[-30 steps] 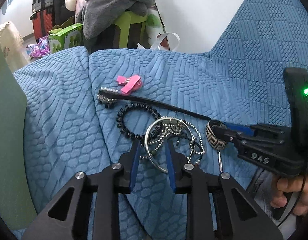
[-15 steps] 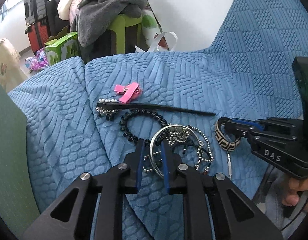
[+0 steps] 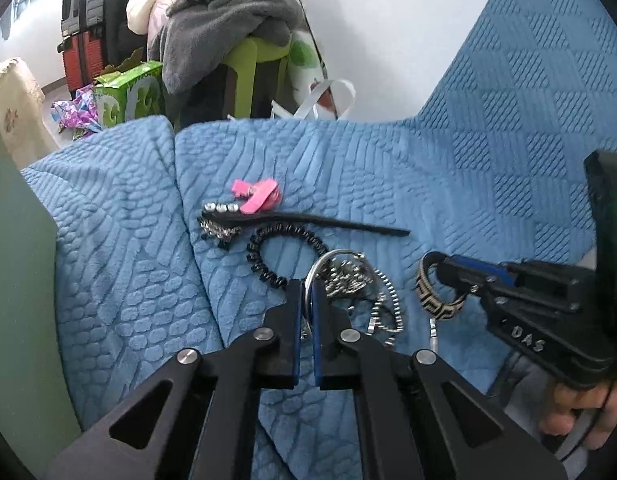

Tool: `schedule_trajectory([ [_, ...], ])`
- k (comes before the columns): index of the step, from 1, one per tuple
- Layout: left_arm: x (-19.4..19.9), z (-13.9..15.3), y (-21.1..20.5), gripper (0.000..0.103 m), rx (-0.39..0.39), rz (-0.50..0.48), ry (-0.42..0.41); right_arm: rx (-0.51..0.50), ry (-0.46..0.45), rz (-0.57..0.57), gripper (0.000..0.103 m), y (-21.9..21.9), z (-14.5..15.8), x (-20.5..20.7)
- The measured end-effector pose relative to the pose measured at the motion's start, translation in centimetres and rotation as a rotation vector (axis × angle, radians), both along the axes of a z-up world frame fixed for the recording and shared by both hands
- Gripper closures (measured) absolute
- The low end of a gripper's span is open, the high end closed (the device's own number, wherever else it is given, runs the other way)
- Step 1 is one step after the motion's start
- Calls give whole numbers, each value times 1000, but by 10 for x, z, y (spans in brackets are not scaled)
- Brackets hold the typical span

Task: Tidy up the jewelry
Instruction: 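Grasp the silver hoop with the left gripper while the right gripper grasps the black bangle, then carry hoop and bangle over the green box and open both grippers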

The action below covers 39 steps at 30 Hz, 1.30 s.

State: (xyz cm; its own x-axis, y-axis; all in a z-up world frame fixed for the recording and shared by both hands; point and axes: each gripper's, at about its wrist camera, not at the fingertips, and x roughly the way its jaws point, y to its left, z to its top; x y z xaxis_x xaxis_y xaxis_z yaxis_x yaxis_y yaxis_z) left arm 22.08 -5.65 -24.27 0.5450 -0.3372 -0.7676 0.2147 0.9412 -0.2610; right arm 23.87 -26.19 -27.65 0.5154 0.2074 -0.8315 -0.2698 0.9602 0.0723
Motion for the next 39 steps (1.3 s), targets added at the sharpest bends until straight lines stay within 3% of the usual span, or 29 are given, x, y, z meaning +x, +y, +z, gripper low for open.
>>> schedule_trajectory([
  [9, -12, 23, 11, 100, -52, 24, -16, 10, -61, -15, 96, 3, 23, -13],
  [19, -27, 61, 23, 100, -40, 51, -90, 39, -96, -15, 96, 9, 46, -25],
  [25, -29, 81, 35, 100, -53, 85, -87, 51, -107, -11, 96, 14, 64, -30],
  [31, -38, 111, 50, 100, -52, 126, -97, 69, -156, 6, 96, 25, 104, -41],
  [39, -47, 165, 73, 100, -24, 150, -173, 95, -223, 33, 96, 43, 165, -50],
])
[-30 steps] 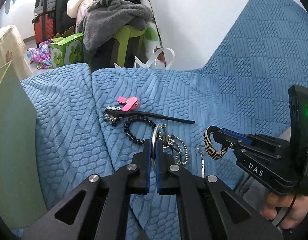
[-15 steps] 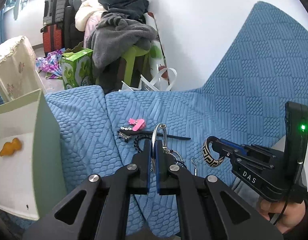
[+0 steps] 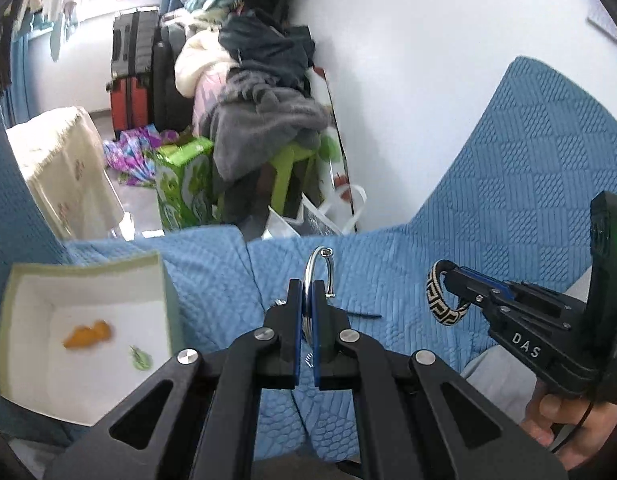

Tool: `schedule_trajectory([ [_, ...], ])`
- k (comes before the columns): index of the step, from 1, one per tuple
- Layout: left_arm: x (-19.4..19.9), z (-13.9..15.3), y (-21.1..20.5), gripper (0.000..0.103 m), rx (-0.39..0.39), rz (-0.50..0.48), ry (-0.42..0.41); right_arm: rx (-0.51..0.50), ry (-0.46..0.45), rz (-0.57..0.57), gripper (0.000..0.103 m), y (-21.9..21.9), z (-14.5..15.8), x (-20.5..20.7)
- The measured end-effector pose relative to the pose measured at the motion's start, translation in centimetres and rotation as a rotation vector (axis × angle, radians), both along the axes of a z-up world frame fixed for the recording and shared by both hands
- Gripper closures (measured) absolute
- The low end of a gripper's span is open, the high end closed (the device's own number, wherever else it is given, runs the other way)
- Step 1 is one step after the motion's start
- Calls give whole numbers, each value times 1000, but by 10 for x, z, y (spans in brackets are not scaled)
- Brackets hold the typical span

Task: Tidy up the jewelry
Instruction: 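Carry hoop and bangle over the green box and open both grippers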

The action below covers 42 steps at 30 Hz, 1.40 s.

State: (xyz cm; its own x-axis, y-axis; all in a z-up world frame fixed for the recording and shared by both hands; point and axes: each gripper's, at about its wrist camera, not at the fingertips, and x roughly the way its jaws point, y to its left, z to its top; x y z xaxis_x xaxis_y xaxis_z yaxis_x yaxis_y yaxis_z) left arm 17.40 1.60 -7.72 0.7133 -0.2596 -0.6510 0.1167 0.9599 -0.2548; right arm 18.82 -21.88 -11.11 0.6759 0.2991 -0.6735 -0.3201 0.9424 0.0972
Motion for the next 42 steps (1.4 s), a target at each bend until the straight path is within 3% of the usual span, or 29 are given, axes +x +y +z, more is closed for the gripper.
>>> schedule_trajectory([
  [9, -13, 36, 38, 100, 1, 54, -58, 33, -70, 62, 96, 37, 52, -7],
  [16, -28, 38, 82, 100, 21, 126, -63, 34, -89, 150, 96, 84, 61, -11],
  [22, -34, 16, 122, 100, 25, 200, -23, 36, -56, 225, 95, 133, 43, -13],
  [30, -36, -32, 164, 100, 16, 260, 76, -10, 27, 325, 95, 194, -7, -16],
  [42, -30, -86, 190, 100, -13, 291, 205, -109, 123, 422, 95, 240, -69, -14],
])
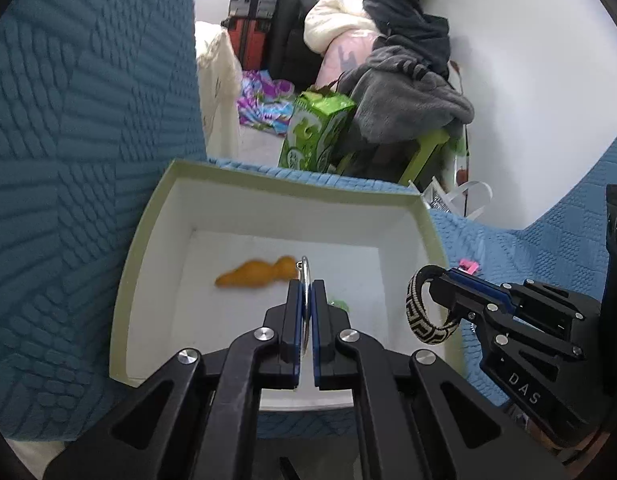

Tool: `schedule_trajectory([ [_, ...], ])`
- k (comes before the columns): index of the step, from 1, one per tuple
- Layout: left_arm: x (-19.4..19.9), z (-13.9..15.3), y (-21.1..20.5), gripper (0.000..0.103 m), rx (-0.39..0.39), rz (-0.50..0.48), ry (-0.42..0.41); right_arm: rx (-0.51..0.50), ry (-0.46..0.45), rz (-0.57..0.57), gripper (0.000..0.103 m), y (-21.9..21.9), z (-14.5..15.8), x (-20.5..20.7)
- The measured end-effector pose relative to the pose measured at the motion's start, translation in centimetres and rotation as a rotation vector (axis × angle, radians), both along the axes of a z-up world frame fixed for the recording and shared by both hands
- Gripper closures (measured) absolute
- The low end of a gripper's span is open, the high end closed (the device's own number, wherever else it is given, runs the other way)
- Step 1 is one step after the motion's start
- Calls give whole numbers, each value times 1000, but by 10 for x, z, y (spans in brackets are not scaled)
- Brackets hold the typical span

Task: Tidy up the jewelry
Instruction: 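Carry hoop and bangle over the green box and open both grippers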

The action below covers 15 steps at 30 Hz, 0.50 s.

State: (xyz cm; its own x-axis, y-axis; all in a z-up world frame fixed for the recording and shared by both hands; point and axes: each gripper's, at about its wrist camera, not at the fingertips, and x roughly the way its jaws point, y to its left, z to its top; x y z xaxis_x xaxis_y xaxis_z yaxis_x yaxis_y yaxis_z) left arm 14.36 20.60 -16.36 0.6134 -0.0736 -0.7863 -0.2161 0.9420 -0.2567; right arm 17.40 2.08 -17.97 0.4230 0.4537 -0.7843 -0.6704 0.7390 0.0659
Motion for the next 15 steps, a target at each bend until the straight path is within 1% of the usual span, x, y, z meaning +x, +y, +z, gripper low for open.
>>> schedule_trajectory([
  [5, 2, -9, 4, 100, -22, 11, 21, -27, 10, 18, 94, 8, -11, -1],
  [7, 4, -10, 4, 100, -22, 11, 28, -34, 30, 15, 94, 9, -12, 2],
  [15, 3, 1, 2, 99, -15, 3, 9, -42, 47, 7, 93, 8, -8, 4],
])
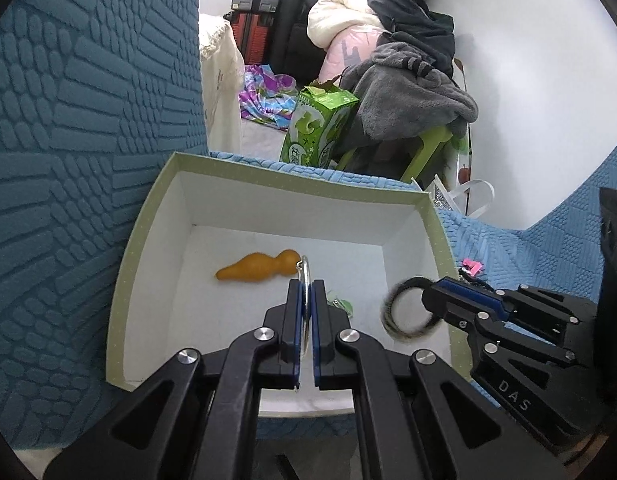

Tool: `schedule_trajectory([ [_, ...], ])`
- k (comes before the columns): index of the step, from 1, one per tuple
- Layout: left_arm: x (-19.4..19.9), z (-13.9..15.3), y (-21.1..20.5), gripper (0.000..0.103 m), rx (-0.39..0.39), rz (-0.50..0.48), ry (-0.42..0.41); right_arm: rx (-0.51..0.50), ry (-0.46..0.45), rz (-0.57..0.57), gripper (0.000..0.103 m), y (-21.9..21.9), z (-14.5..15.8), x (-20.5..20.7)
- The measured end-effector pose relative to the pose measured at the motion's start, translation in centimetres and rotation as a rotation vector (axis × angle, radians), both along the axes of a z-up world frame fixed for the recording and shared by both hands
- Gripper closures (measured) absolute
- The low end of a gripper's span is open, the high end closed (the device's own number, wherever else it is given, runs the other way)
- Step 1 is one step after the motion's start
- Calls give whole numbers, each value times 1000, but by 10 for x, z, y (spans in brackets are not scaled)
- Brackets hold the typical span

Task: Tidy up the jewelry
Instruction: 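Carry hoop and bangle over the green box and open both grippers, then move both grippers back toward the remaining jewelry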

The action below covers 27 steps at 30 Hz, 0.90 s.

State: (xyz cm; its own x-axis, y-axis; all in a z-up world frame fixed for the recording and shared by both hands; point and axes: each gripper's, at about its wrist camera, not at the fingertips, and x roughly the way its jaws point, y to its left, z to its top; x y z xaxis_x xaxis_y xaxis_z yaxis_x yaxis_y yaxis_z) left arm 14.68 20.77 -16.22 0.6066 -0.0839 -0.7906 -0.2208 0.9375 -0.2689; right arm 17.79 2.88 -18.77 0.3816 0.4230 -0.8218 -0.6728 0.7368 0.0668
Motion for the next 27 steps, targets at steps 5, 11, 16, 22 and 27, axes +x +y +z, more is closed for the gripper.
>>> schedule_trajectory([
  [5, -11, 16, 3, 98, -17, 26, -26, 22, -14, 8, 80, -8, 11, -5],
  [11, -24, 57, -6, 73, 30, 66, -104, 68, -59, 6, 79, -26, 45, -13],
  [16, -30, 92, -22, 70, 56, 62, -164, 119, -120, -2, 79, -47, 85, -19],
  [22, -41, 128, -45, 53, 85, 63, -238, 191, -201, -9, 79, -79, 129, -31],
  [27, -49, 144, -67, 48, 101, 47, -281, 231, -251, -32, 79, -107, 148, -36],
])
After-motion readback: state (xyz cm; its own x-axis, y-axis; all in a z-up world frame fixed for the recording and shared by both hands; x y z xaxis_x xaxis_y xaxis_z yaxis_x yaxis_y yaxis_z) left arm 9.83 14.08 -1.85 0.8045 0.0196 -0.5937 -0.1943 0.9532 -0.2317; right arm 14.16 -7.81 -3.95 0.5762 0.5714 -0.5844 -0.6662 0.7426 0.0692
